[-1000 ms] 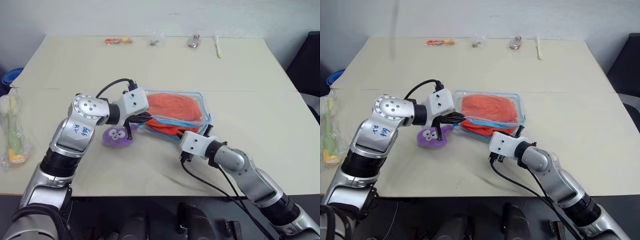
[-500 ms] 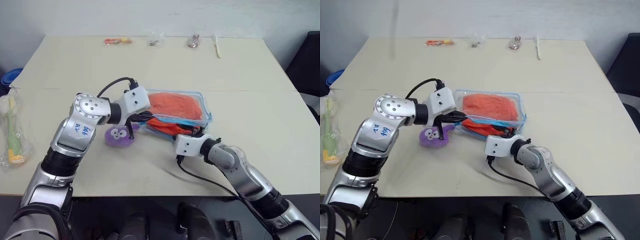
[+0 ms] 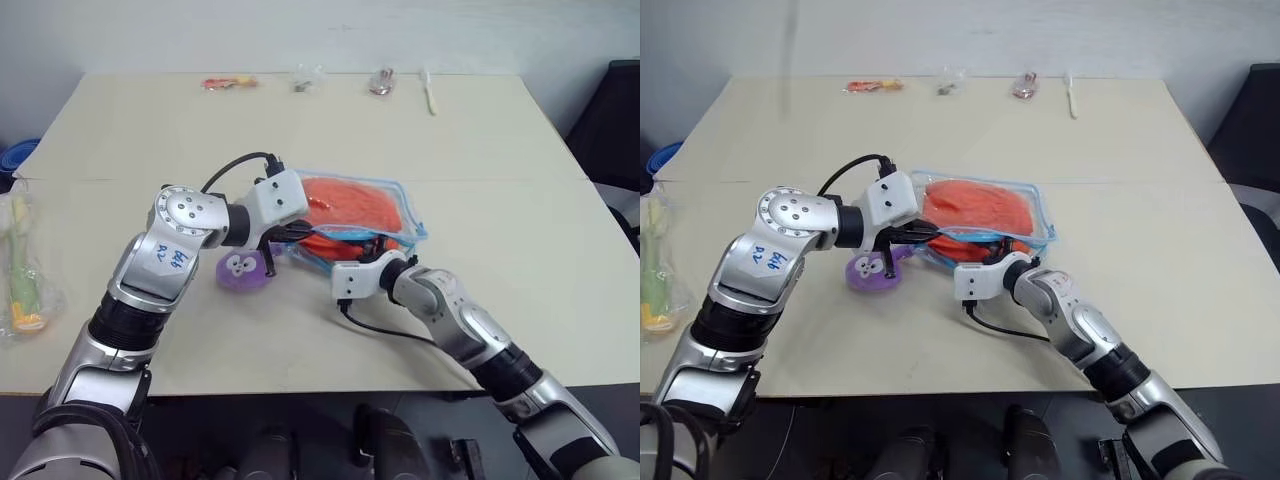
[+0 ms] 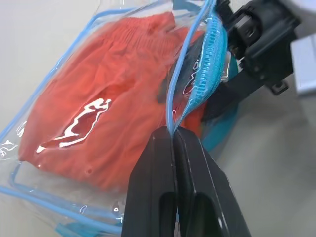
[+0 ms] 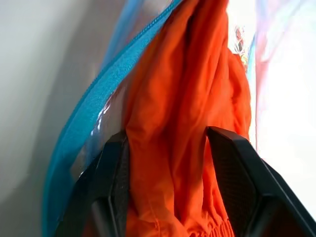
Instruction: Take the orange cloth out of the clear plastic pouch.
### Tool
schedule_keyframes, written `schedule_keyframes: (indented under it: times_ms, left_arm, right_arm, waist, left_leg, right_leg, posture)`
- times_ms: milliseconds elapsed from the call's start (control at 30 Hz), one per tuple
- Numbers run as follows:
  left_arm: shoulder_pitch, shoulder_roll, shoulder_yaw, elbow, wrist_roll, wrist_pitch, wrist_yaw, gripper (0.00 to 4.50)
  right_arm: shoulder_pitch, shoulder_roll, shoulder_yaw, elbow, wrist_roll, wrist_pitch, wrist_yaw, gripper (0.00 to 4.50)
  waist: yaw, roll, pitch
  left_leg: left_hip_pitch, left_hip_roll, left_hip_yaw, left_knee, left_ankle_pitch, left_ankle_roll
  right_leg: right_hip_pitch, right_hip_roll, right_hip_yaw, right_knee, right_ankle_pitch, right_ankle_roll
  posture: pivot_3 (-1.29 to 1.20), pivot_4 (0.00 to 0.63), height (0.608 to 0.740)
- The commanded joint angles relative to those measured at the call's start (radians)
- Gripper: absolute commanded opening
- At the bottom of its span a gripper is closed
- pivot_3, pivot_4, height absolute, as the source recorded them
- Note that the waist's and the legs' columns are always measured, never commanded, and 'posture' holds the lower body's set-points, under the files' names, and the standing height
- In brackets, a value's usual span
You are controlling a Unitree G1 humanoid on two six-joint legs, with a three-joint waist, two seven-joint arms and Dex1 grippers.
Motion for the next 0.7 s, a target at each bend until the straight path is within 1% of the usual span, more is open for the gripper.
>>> schedule_keyframes:
  times_ms: [33, 233, 400, 433, 500, 567, 600, 667, 700]
  left_arm:
    - [-0.024, -0.006, 0.008, -0.046, -0.019, -0.005, 0.004, 0.0]
    - [-0.026, -0.003, 0.009, -0.041, -0.02, -0.008, 0.009, 0.0]
    - [-0.024, -0.001, 0.008, -0.033, -0.018, -0.017, 0.012, 0.0]
    - [-0.025, -0.002, 0.007, -0.027, -0.015, -0.02, 0.014, 0.0]
    - [-0.025, -0.004, 0.005, -0.02, -0.012, -0.026, 0.017, 0.0]
    - [-0.025, -0.005, 0.004, -0.015, -0.011, -0.03, 0.018, 0.0]
    - [-0.025, -0.005, 0.004, -0.012, -0.011, -0.031, 0.019, 0.0]
    - [-0.026, -0.006, 0.004, -0.009, -0.011, -0.033, 0.02, 0.0]
    - [-0.026, -0.006, 0.004, -0.007, -0.011, -0.035, 0.021, 0.0]
  right_arm:
    - [-0.006, 0.029, 0.005, 0.074, -0.014, -0.008, -0.004, 2.44]
    - [-0.019, 0.062, -0.03, 0.098, 0.008, 0.008, 0.007, 2.44]
    - [-0.021, 0.069, -0.035, 0.119, 0.013, 0.007, 0.029, 2.44]
    - [-0.021, 0.071, -0.036, 0.125, 0.015, 0.003, 0.03, 2.27]
    - [-0.021, 0.075, -0.038, 0.128, 0.019, -0.002, 0.035, 1.8]
    - [-0.021, 0.078, -0.04, 0.124, 0.019, -0.001, 0.041, 1.15]
    - [-0.02, 0.076, -0.041, 0.122, 0.018, -0.003, 0.043, 0.71]
    - [-0.018, 0.075, -0.044, 0.121, 0.016, -0.006, 0.047, 0.05]
    - [-0.017, 0.073, -0.045, 0.121, 0.016, -0.006, 0.052, 0.02]
  waist:
    - [-0.004, 0.0, 0.0]
    - [-0.004, 0.0, 0.0]
    - [-0.004, 0.0, 0.0]
    - [-0.004, 0.0, 0.0]
    - [-0.004, 0.0, 0.0]
    - [-0.004, 0.0, 0.0]
    - [-0.003, 0.0, 0.0]
    - [-0.003, 0.0, 0.0]
    - [-0.003, 0.0, 0.0]
  left_leg:
    - [0.0, 0.0, 0.0, 0.0, 0.0, 0.0]
    - [0.001, 0.001, 0.0, 0.0, 0.0, 0.0]
    - [0.001, 0.001, -0.001, 0.0, 0.0, 0.0]
    - [0.001, 0.001, -0.001, 0.0, 0.0, 0.0]
    - [0.001, 0.001, -0.001, 0.0, 0.0, 0.0]
    - [0.001, 0.0, -0.001, 0.0, 0.0, 0.0]
    - [0.001, 0.0, -0.001, 0.0, 0.0, 0.0]
    - [0.001, 0.0, -0.001, 0.0, 0.0, 0.0]
    - [0.001, 0.001, -0.002, 0.0, 0.0, 0.0]
  right_leg:
    - [0.0, 0.0, 0.0, 0.0, 0.0, 0.0]
    - [0.0, 0.0, 0.001, 0.0, 0.0, 0.0]
    - [0.0, 0.0, 0.001, 0.0, 0.0, 0.0]
    - [0.0, 0.0, 0.001, 0.0, 0.0, 0.0]
    - [0.0, 0.0, 0.001, 0.0, 0.0, 0.0]
    - [0.0, 0.0, 0.001, 0.0, 0.0, 0.0]
    - [0.0, 0.0, 0.001, 0.0, 0.0, 0.0]
    - [0.0, 0.0, 0.001, 0.0, 0.0, 0.0]
    - [0.0, 0.0, 0.001, 0.0, 0.0, 0.0]
  posture:
    - [0.0, 0.15, 0.74]
    - [0.0, 0.15, 0.74]
    - [0.0, 0.15, 0.74]
    - [0.0, 0.15, 0.74]
    - [0.0, 0.15, 0.74]
    - [0.0, 0.15, 0.74]
    - [0.0, 0.15, 0.74]
    - [0.0, 0.15, 0.74]
    - [0.0, 0.15, 0.74]
